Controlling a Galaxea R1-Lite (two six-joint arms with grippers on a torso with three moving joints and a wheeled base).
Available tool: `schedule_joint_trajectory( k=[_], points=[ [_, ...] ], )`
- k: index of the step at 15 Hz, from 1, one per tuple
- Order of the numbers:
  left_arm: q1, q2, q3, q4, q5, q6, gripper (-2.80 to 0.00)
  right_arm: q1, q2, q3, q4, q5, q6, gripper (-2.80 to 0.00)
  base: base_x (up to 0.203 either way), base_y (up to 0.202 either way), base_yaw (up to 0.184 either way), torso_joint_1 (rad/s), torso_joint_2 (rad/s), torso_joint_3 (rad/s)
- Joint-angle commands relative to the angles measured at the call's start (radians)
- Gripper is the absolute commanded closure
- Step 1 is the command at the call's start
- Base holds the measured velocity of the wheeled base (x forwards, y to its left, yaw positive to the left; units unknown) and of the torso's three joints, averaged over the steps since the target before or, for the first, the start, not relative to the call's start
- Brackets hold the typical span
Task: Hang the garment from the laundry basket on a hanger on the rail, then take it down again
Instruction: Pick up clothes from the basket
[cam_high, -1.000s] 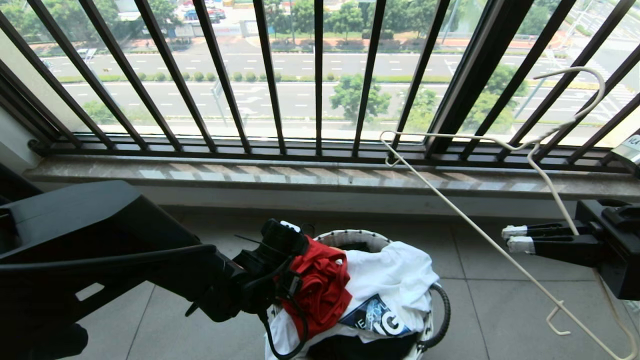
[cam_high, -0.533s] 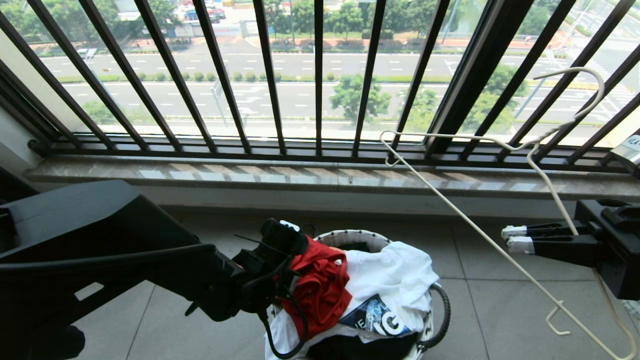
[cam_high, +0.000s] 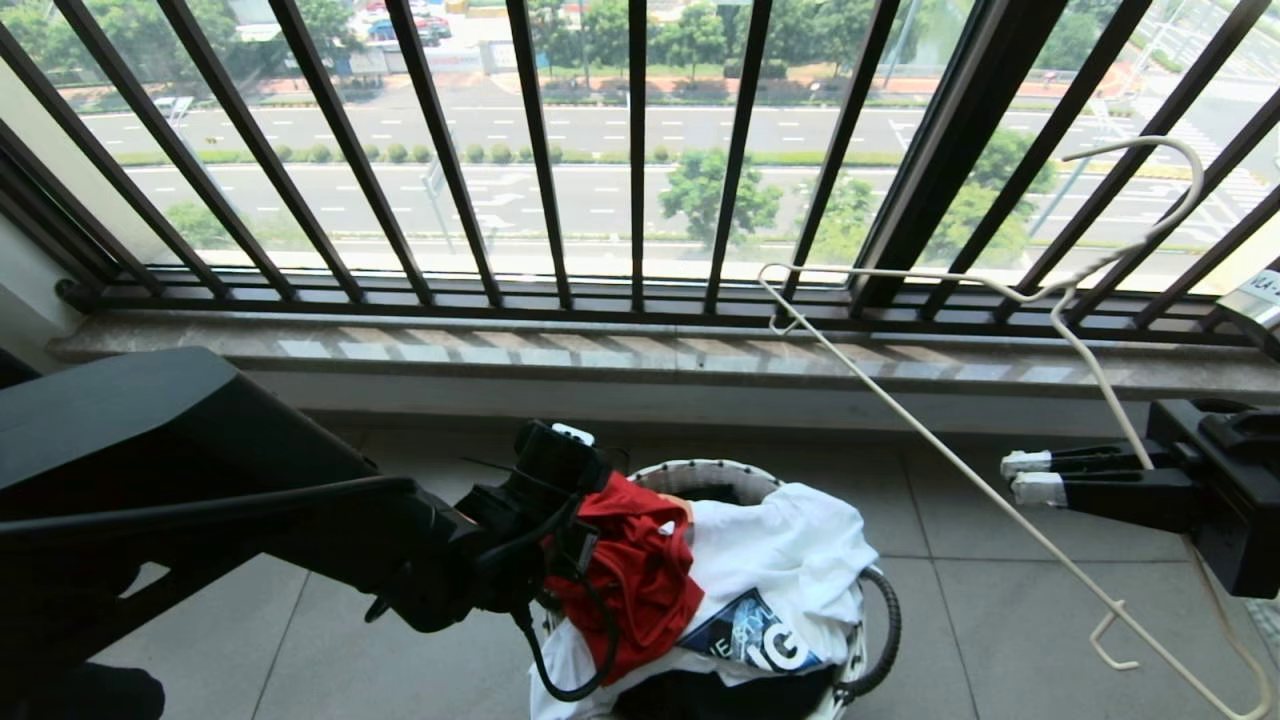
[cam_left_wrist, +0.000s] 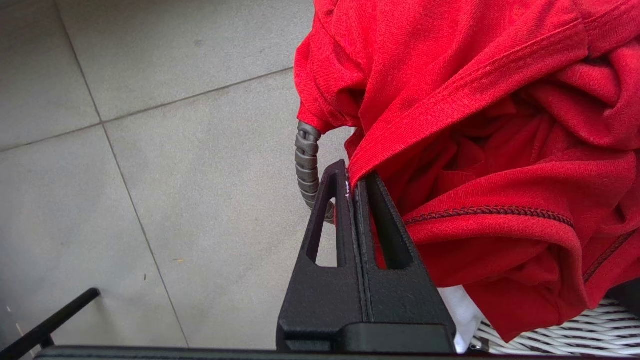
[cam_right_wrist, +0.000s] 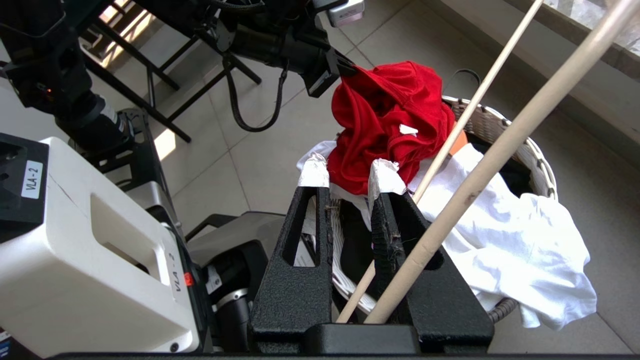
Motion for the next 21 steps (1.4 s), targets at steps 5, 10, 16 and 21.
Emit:
schedule_joint_trajectory(
  k=[5,10,16,21],
  points=[
    [-0.008,-0.157,-0.021,-0.003,-0.012,-0.063,0.0,0.0,0.003,-0.002,0.0,0.006,-0.002,0.0,0.0,0.0,0.0,0.0,0.0,0.0],
    [-0.077,-0.318,0.003,-0.003,-0.097,-0.156,0.0,0.0,0.005,-0.004,0.0,0.006,-0.002,0.0,0.0,0.0,0.0,0.0,0.0,0.0],
    [-0.121,-0.451,0.031,-0.002,-0.127,-0.163,0.0,0.0,0.005,-0.005,0.0,0.006,-0.002,0.0,0.0,0.0,0.0,0.0,0.0,0.0],
    [-0.171,-0.492,0.078,0.003,-0.124,-0.127,0.0,-0.001,0.005,-0.006,0.0,0.006,-0.002,0.0,0.0,0.0,0.0,0.0,0.0,0.0]
  ],
)
